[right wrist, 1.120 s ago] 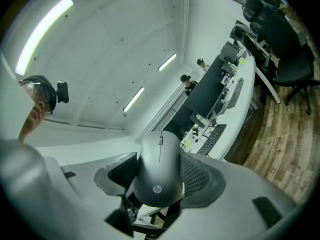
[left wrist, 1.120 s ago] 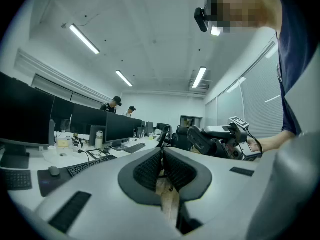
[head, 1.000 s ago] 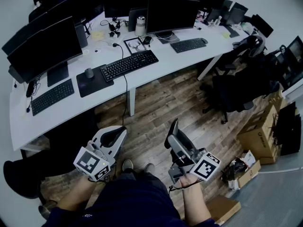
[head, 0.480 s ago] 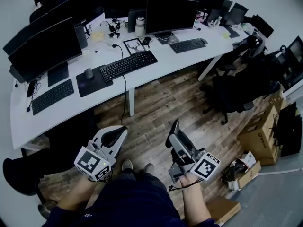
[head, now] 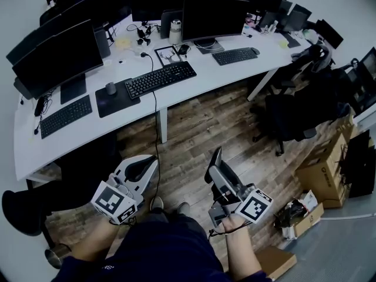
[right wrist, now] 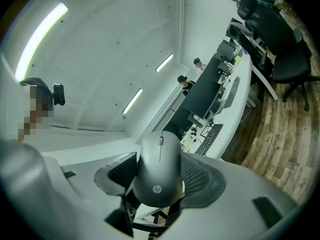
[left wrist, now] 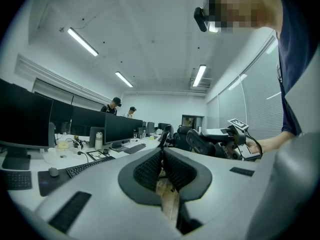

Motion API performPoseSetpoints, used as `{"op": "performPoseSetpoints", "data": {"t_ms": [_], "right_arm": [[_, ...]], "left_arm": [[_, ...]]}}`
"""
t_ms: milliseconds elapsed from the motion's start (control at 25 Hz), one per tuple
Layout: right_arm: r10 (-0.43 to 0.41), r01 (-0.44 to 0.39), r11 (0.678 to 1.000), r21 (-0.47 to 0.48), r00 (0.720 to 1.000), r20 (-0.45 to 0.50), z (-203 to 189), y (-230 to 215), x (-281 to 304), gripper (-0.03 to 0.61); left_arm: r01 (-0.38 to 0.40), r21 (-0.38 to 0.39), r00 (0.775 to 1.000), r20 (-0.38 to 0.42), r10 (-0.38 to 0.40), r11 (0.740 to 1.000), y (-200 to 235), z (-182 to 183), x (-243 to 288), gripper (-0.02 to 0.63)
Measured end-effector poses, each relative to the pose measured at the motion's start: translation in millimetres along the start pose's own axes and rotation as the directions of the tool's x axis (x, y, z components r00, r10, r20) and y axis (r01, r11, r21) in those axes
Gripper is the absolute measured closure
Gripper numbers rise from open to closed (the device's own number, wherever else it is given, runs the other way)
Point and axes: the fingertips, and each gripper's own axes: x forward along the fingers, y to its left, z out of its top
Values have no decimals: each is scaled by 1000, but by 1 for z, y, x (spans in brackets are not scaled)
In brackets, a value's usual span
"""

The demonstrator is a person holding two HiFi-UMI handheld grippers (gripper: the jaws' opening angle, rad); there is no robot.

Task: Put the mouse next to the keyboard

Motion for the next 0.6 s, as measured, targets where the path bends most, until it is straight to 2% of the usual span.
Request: {"op": "performPoseSetpoints", "data": {"t_ms": [320, 480, 600], "right_arm": [[20, -20, 1000, 9, 1000, -21, 16, -14, -17, 299], [31, -32, 999, -20, 999, -39, 26, -25, -26, 299], [15, -16, 1000, -16, 999, -50, 32, -39, -34, 299]], "left_arm": [[-35, 3, 999, -7, 35, 999, -21, -3, 18, 575], [-52, 10, 999, -12, 52, 999, -31, -8, 34, 575], [-63, 17, 998, -16, 64, 998, -36, -10, 47, 575]]}}
